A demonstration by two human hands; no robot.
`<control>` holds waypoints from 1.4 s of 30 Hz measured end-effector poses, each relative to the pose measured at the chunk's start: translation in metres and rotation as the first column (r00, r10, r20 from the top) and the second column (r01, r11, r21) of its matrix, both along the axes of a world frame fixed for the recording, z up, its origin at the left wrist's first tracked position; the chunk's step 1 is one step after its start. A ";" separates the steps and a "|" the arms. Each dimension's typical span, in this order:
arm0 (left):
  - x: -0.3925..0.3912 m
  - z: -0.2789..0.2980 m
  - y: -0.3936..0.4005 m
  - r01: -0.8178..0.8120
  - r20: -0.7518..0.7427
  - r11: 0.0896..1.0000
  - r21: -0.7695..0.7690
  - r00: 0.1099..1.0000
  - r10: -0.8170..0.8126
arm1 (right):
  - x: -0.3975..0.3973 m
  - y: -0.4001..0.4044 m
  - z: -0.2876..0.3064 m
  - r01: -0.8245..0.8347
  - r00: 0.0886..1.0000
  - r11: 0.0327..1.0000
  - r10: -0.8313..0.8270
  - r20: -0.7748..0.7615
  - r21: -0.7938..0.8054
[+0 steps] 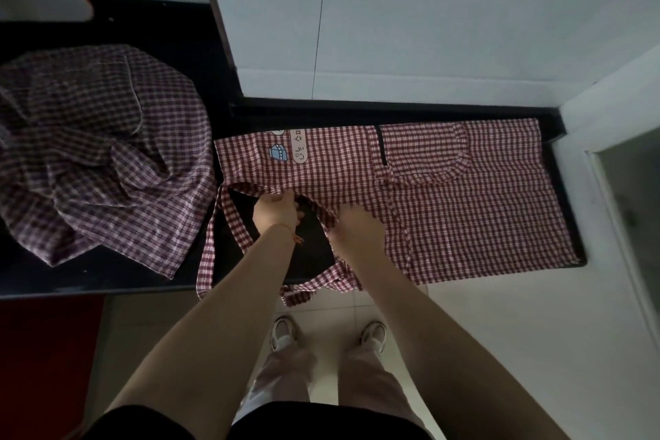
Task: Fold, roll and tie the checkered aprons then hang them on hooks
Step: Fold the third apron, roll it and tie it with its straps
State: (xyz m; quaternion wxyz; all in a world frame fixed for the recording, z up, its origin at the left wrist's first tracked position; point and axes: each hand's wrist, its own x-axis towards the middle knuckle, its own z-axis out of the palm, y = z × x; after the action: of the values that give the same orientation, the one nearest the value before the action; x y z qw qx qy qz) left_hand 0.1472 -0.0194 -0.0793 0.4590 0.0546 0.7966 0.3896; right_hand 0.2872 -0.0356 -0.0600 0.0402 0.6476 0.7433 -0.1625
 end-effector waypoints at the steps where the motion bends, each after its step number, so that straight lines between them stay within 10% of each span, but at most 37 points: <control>1: -0.001 -0.001 0.001 0.038 0.015 0.999 -0.020 0.999 -0.038 | -0.001 -0.001 0.002 0.022 0.998 0.999 -0.021 -0.054 0.024; 7: -0.002 -0.003 0.000 0.316 0.104 0.944 -0.101 0.946 -0.305 | 0.005 0.002 -0.005 -0.090 0.945 0.957 -0.005 -0.326 -0.277; 9: 0.002 -0.002 -0.004 0.399 0.047 0.903 -0.159 0.917 -0.397 | 0.015 0.005 -0.005 0.016 0.933 0.993 -0.057 -0.355 -0.118; 17: 0.047 0.003 0.007 0.586 -0.093 0.801 -0.124 0.797 -0.597 | 0.060 0.005 -0.014 -0.105 0.994 0.994 0.105 -0.004 -0.019; 23: 0.037 0.021 0.021 0.155 0.159 0.986 -0.064 0.977 -0.144 | 0.083 0.024 -0.003 -0.037 0.995 0.999 0.039 0.095 -0.029; 29: -0.005 0.016 0.013 -0.241 0.373 0.970 0.006 0.901 0.222 | 0.041 0.022 -0.006 -0.203 0.978 0.971 0.207 0.016 -0.127; 35: 0.002 0.032 0.003 0.029 -0.155 0.998 -0.060 0.987 -0.038 | 0.028 0.018 -0.008 -0.208 0.963 0.956 0.237 0.129 -0.206; 37: 0.019 0.035 -0.009 0.371 -0.510 0.929 0.002 0.799 -0.318 | 0.028 0.021 -0.008 -0.240 0.962 0.955 0.258 0.088 -0.177; 39: 0.035 0.034 -0.013 0.702 -0.757 0.705 -0.098 0.407 -0.511 | 0.032 0.021 -0.006 -0.239 0.971 0.970 0.238 -0.017 -0.053; 42: 0.042 0.025 -0.009 0.867 -0.628 0.300 -0.398 -0.020 -0.778 | 0.055 0.018 -0.004 -0.043 0.994 0.976 0.063 -0.089 0.211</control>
State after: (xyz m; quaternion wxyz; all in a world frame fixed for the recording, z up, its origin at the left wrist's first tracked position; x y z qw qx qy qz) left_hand 0.1891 -0.0283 -0.0543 0.2255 0.6899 0.6875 0.0235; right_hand 0.3424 -0.0180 -0.0639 -0.0594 0.6197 0.7744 -0.1131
